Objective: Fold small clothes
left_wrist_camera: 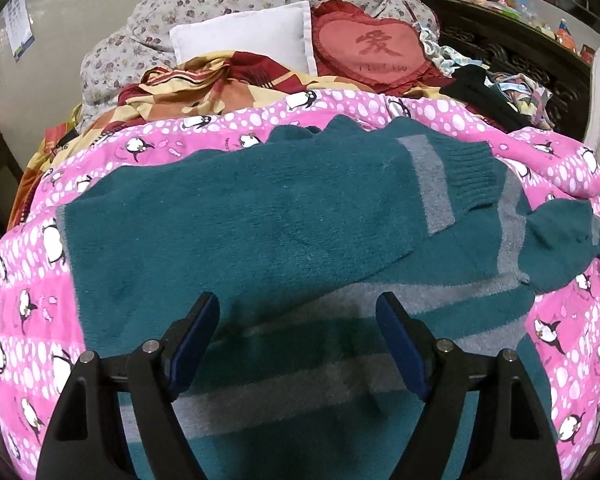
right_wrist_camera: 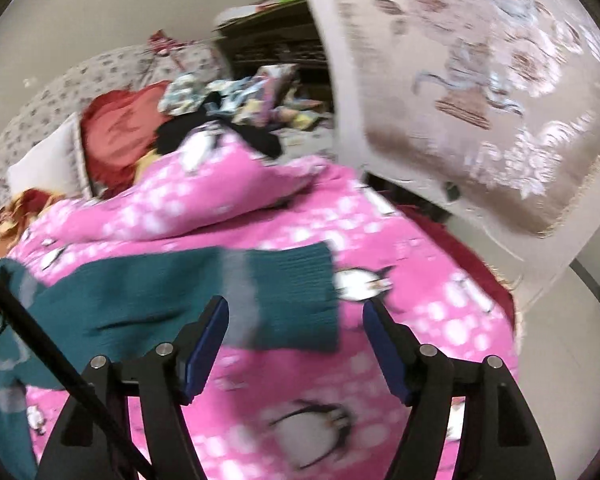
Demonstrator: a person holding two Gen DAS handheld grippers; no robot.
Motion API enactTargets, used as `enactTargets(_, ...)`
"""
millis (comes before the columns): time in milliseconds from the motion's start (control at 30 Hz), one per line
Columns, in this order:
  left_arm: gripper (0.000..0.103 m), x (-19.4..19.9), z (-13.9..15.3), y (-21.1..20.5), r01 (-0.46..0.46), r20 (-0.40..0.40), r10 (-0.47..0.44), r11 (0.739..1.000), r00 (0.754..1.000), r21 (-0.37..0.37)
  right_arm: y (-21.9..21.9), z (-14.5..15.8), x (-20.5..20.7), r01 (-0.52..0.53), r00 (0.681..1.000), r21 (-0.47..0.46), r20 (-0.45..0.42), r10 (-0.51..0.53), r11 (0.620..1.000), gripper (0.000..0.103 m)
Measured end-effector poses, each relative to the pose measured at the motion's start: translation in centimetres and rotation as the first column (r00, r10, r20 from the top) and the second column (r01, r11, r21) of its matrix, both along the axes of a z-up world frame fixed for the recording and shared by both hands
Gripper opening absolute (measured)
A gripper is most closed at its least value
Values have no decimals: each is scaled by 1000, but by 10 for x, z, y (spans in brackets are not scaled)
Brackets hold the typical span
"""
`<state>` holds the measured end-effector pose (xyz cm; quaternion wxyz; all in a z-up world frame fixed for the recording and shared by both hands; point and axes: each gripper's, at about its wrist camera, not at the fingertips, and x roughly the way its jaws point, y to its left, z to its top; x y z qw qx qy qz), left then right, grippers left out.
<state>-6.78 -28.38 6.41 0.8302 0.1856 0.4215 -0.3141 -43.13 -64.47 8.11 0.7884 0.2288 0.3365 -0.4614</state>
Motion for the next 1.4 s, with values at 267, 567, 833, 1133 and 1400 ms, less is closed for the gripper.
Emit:
enactTargets(267, 80, -2, -8, -3, 4, -1, -4, 999, 1000, 40, -38, -26, 6, -12, 1000, 57, -14, 13, 998, 76)
enactTargets(567, 80, 11, -4, 13, -39, -1, 39, 999, 999, 36, -36, -25, 13, -147, 976, 137, 178, 122, 980, 13)
enactTargets(833, 80, 18, 4, 34, -62, -8, 62, 998, 998, 6, -14, 111, 23, -193, 904, -36, 381, 193, 980, 12)
enactTargets(1133, 80, 36, 30, 78, -116, 7, 117, 991, 993, -62, 109, 239, 116, -463, 746, -250, 409, 526, 851, 12)
enactTargets(1400, 80, 66, 48, 150, -233, 16, 237, 964, 971, -129, 280, 233, 278, -768, 515, -266, 283, 809, 582, 12)
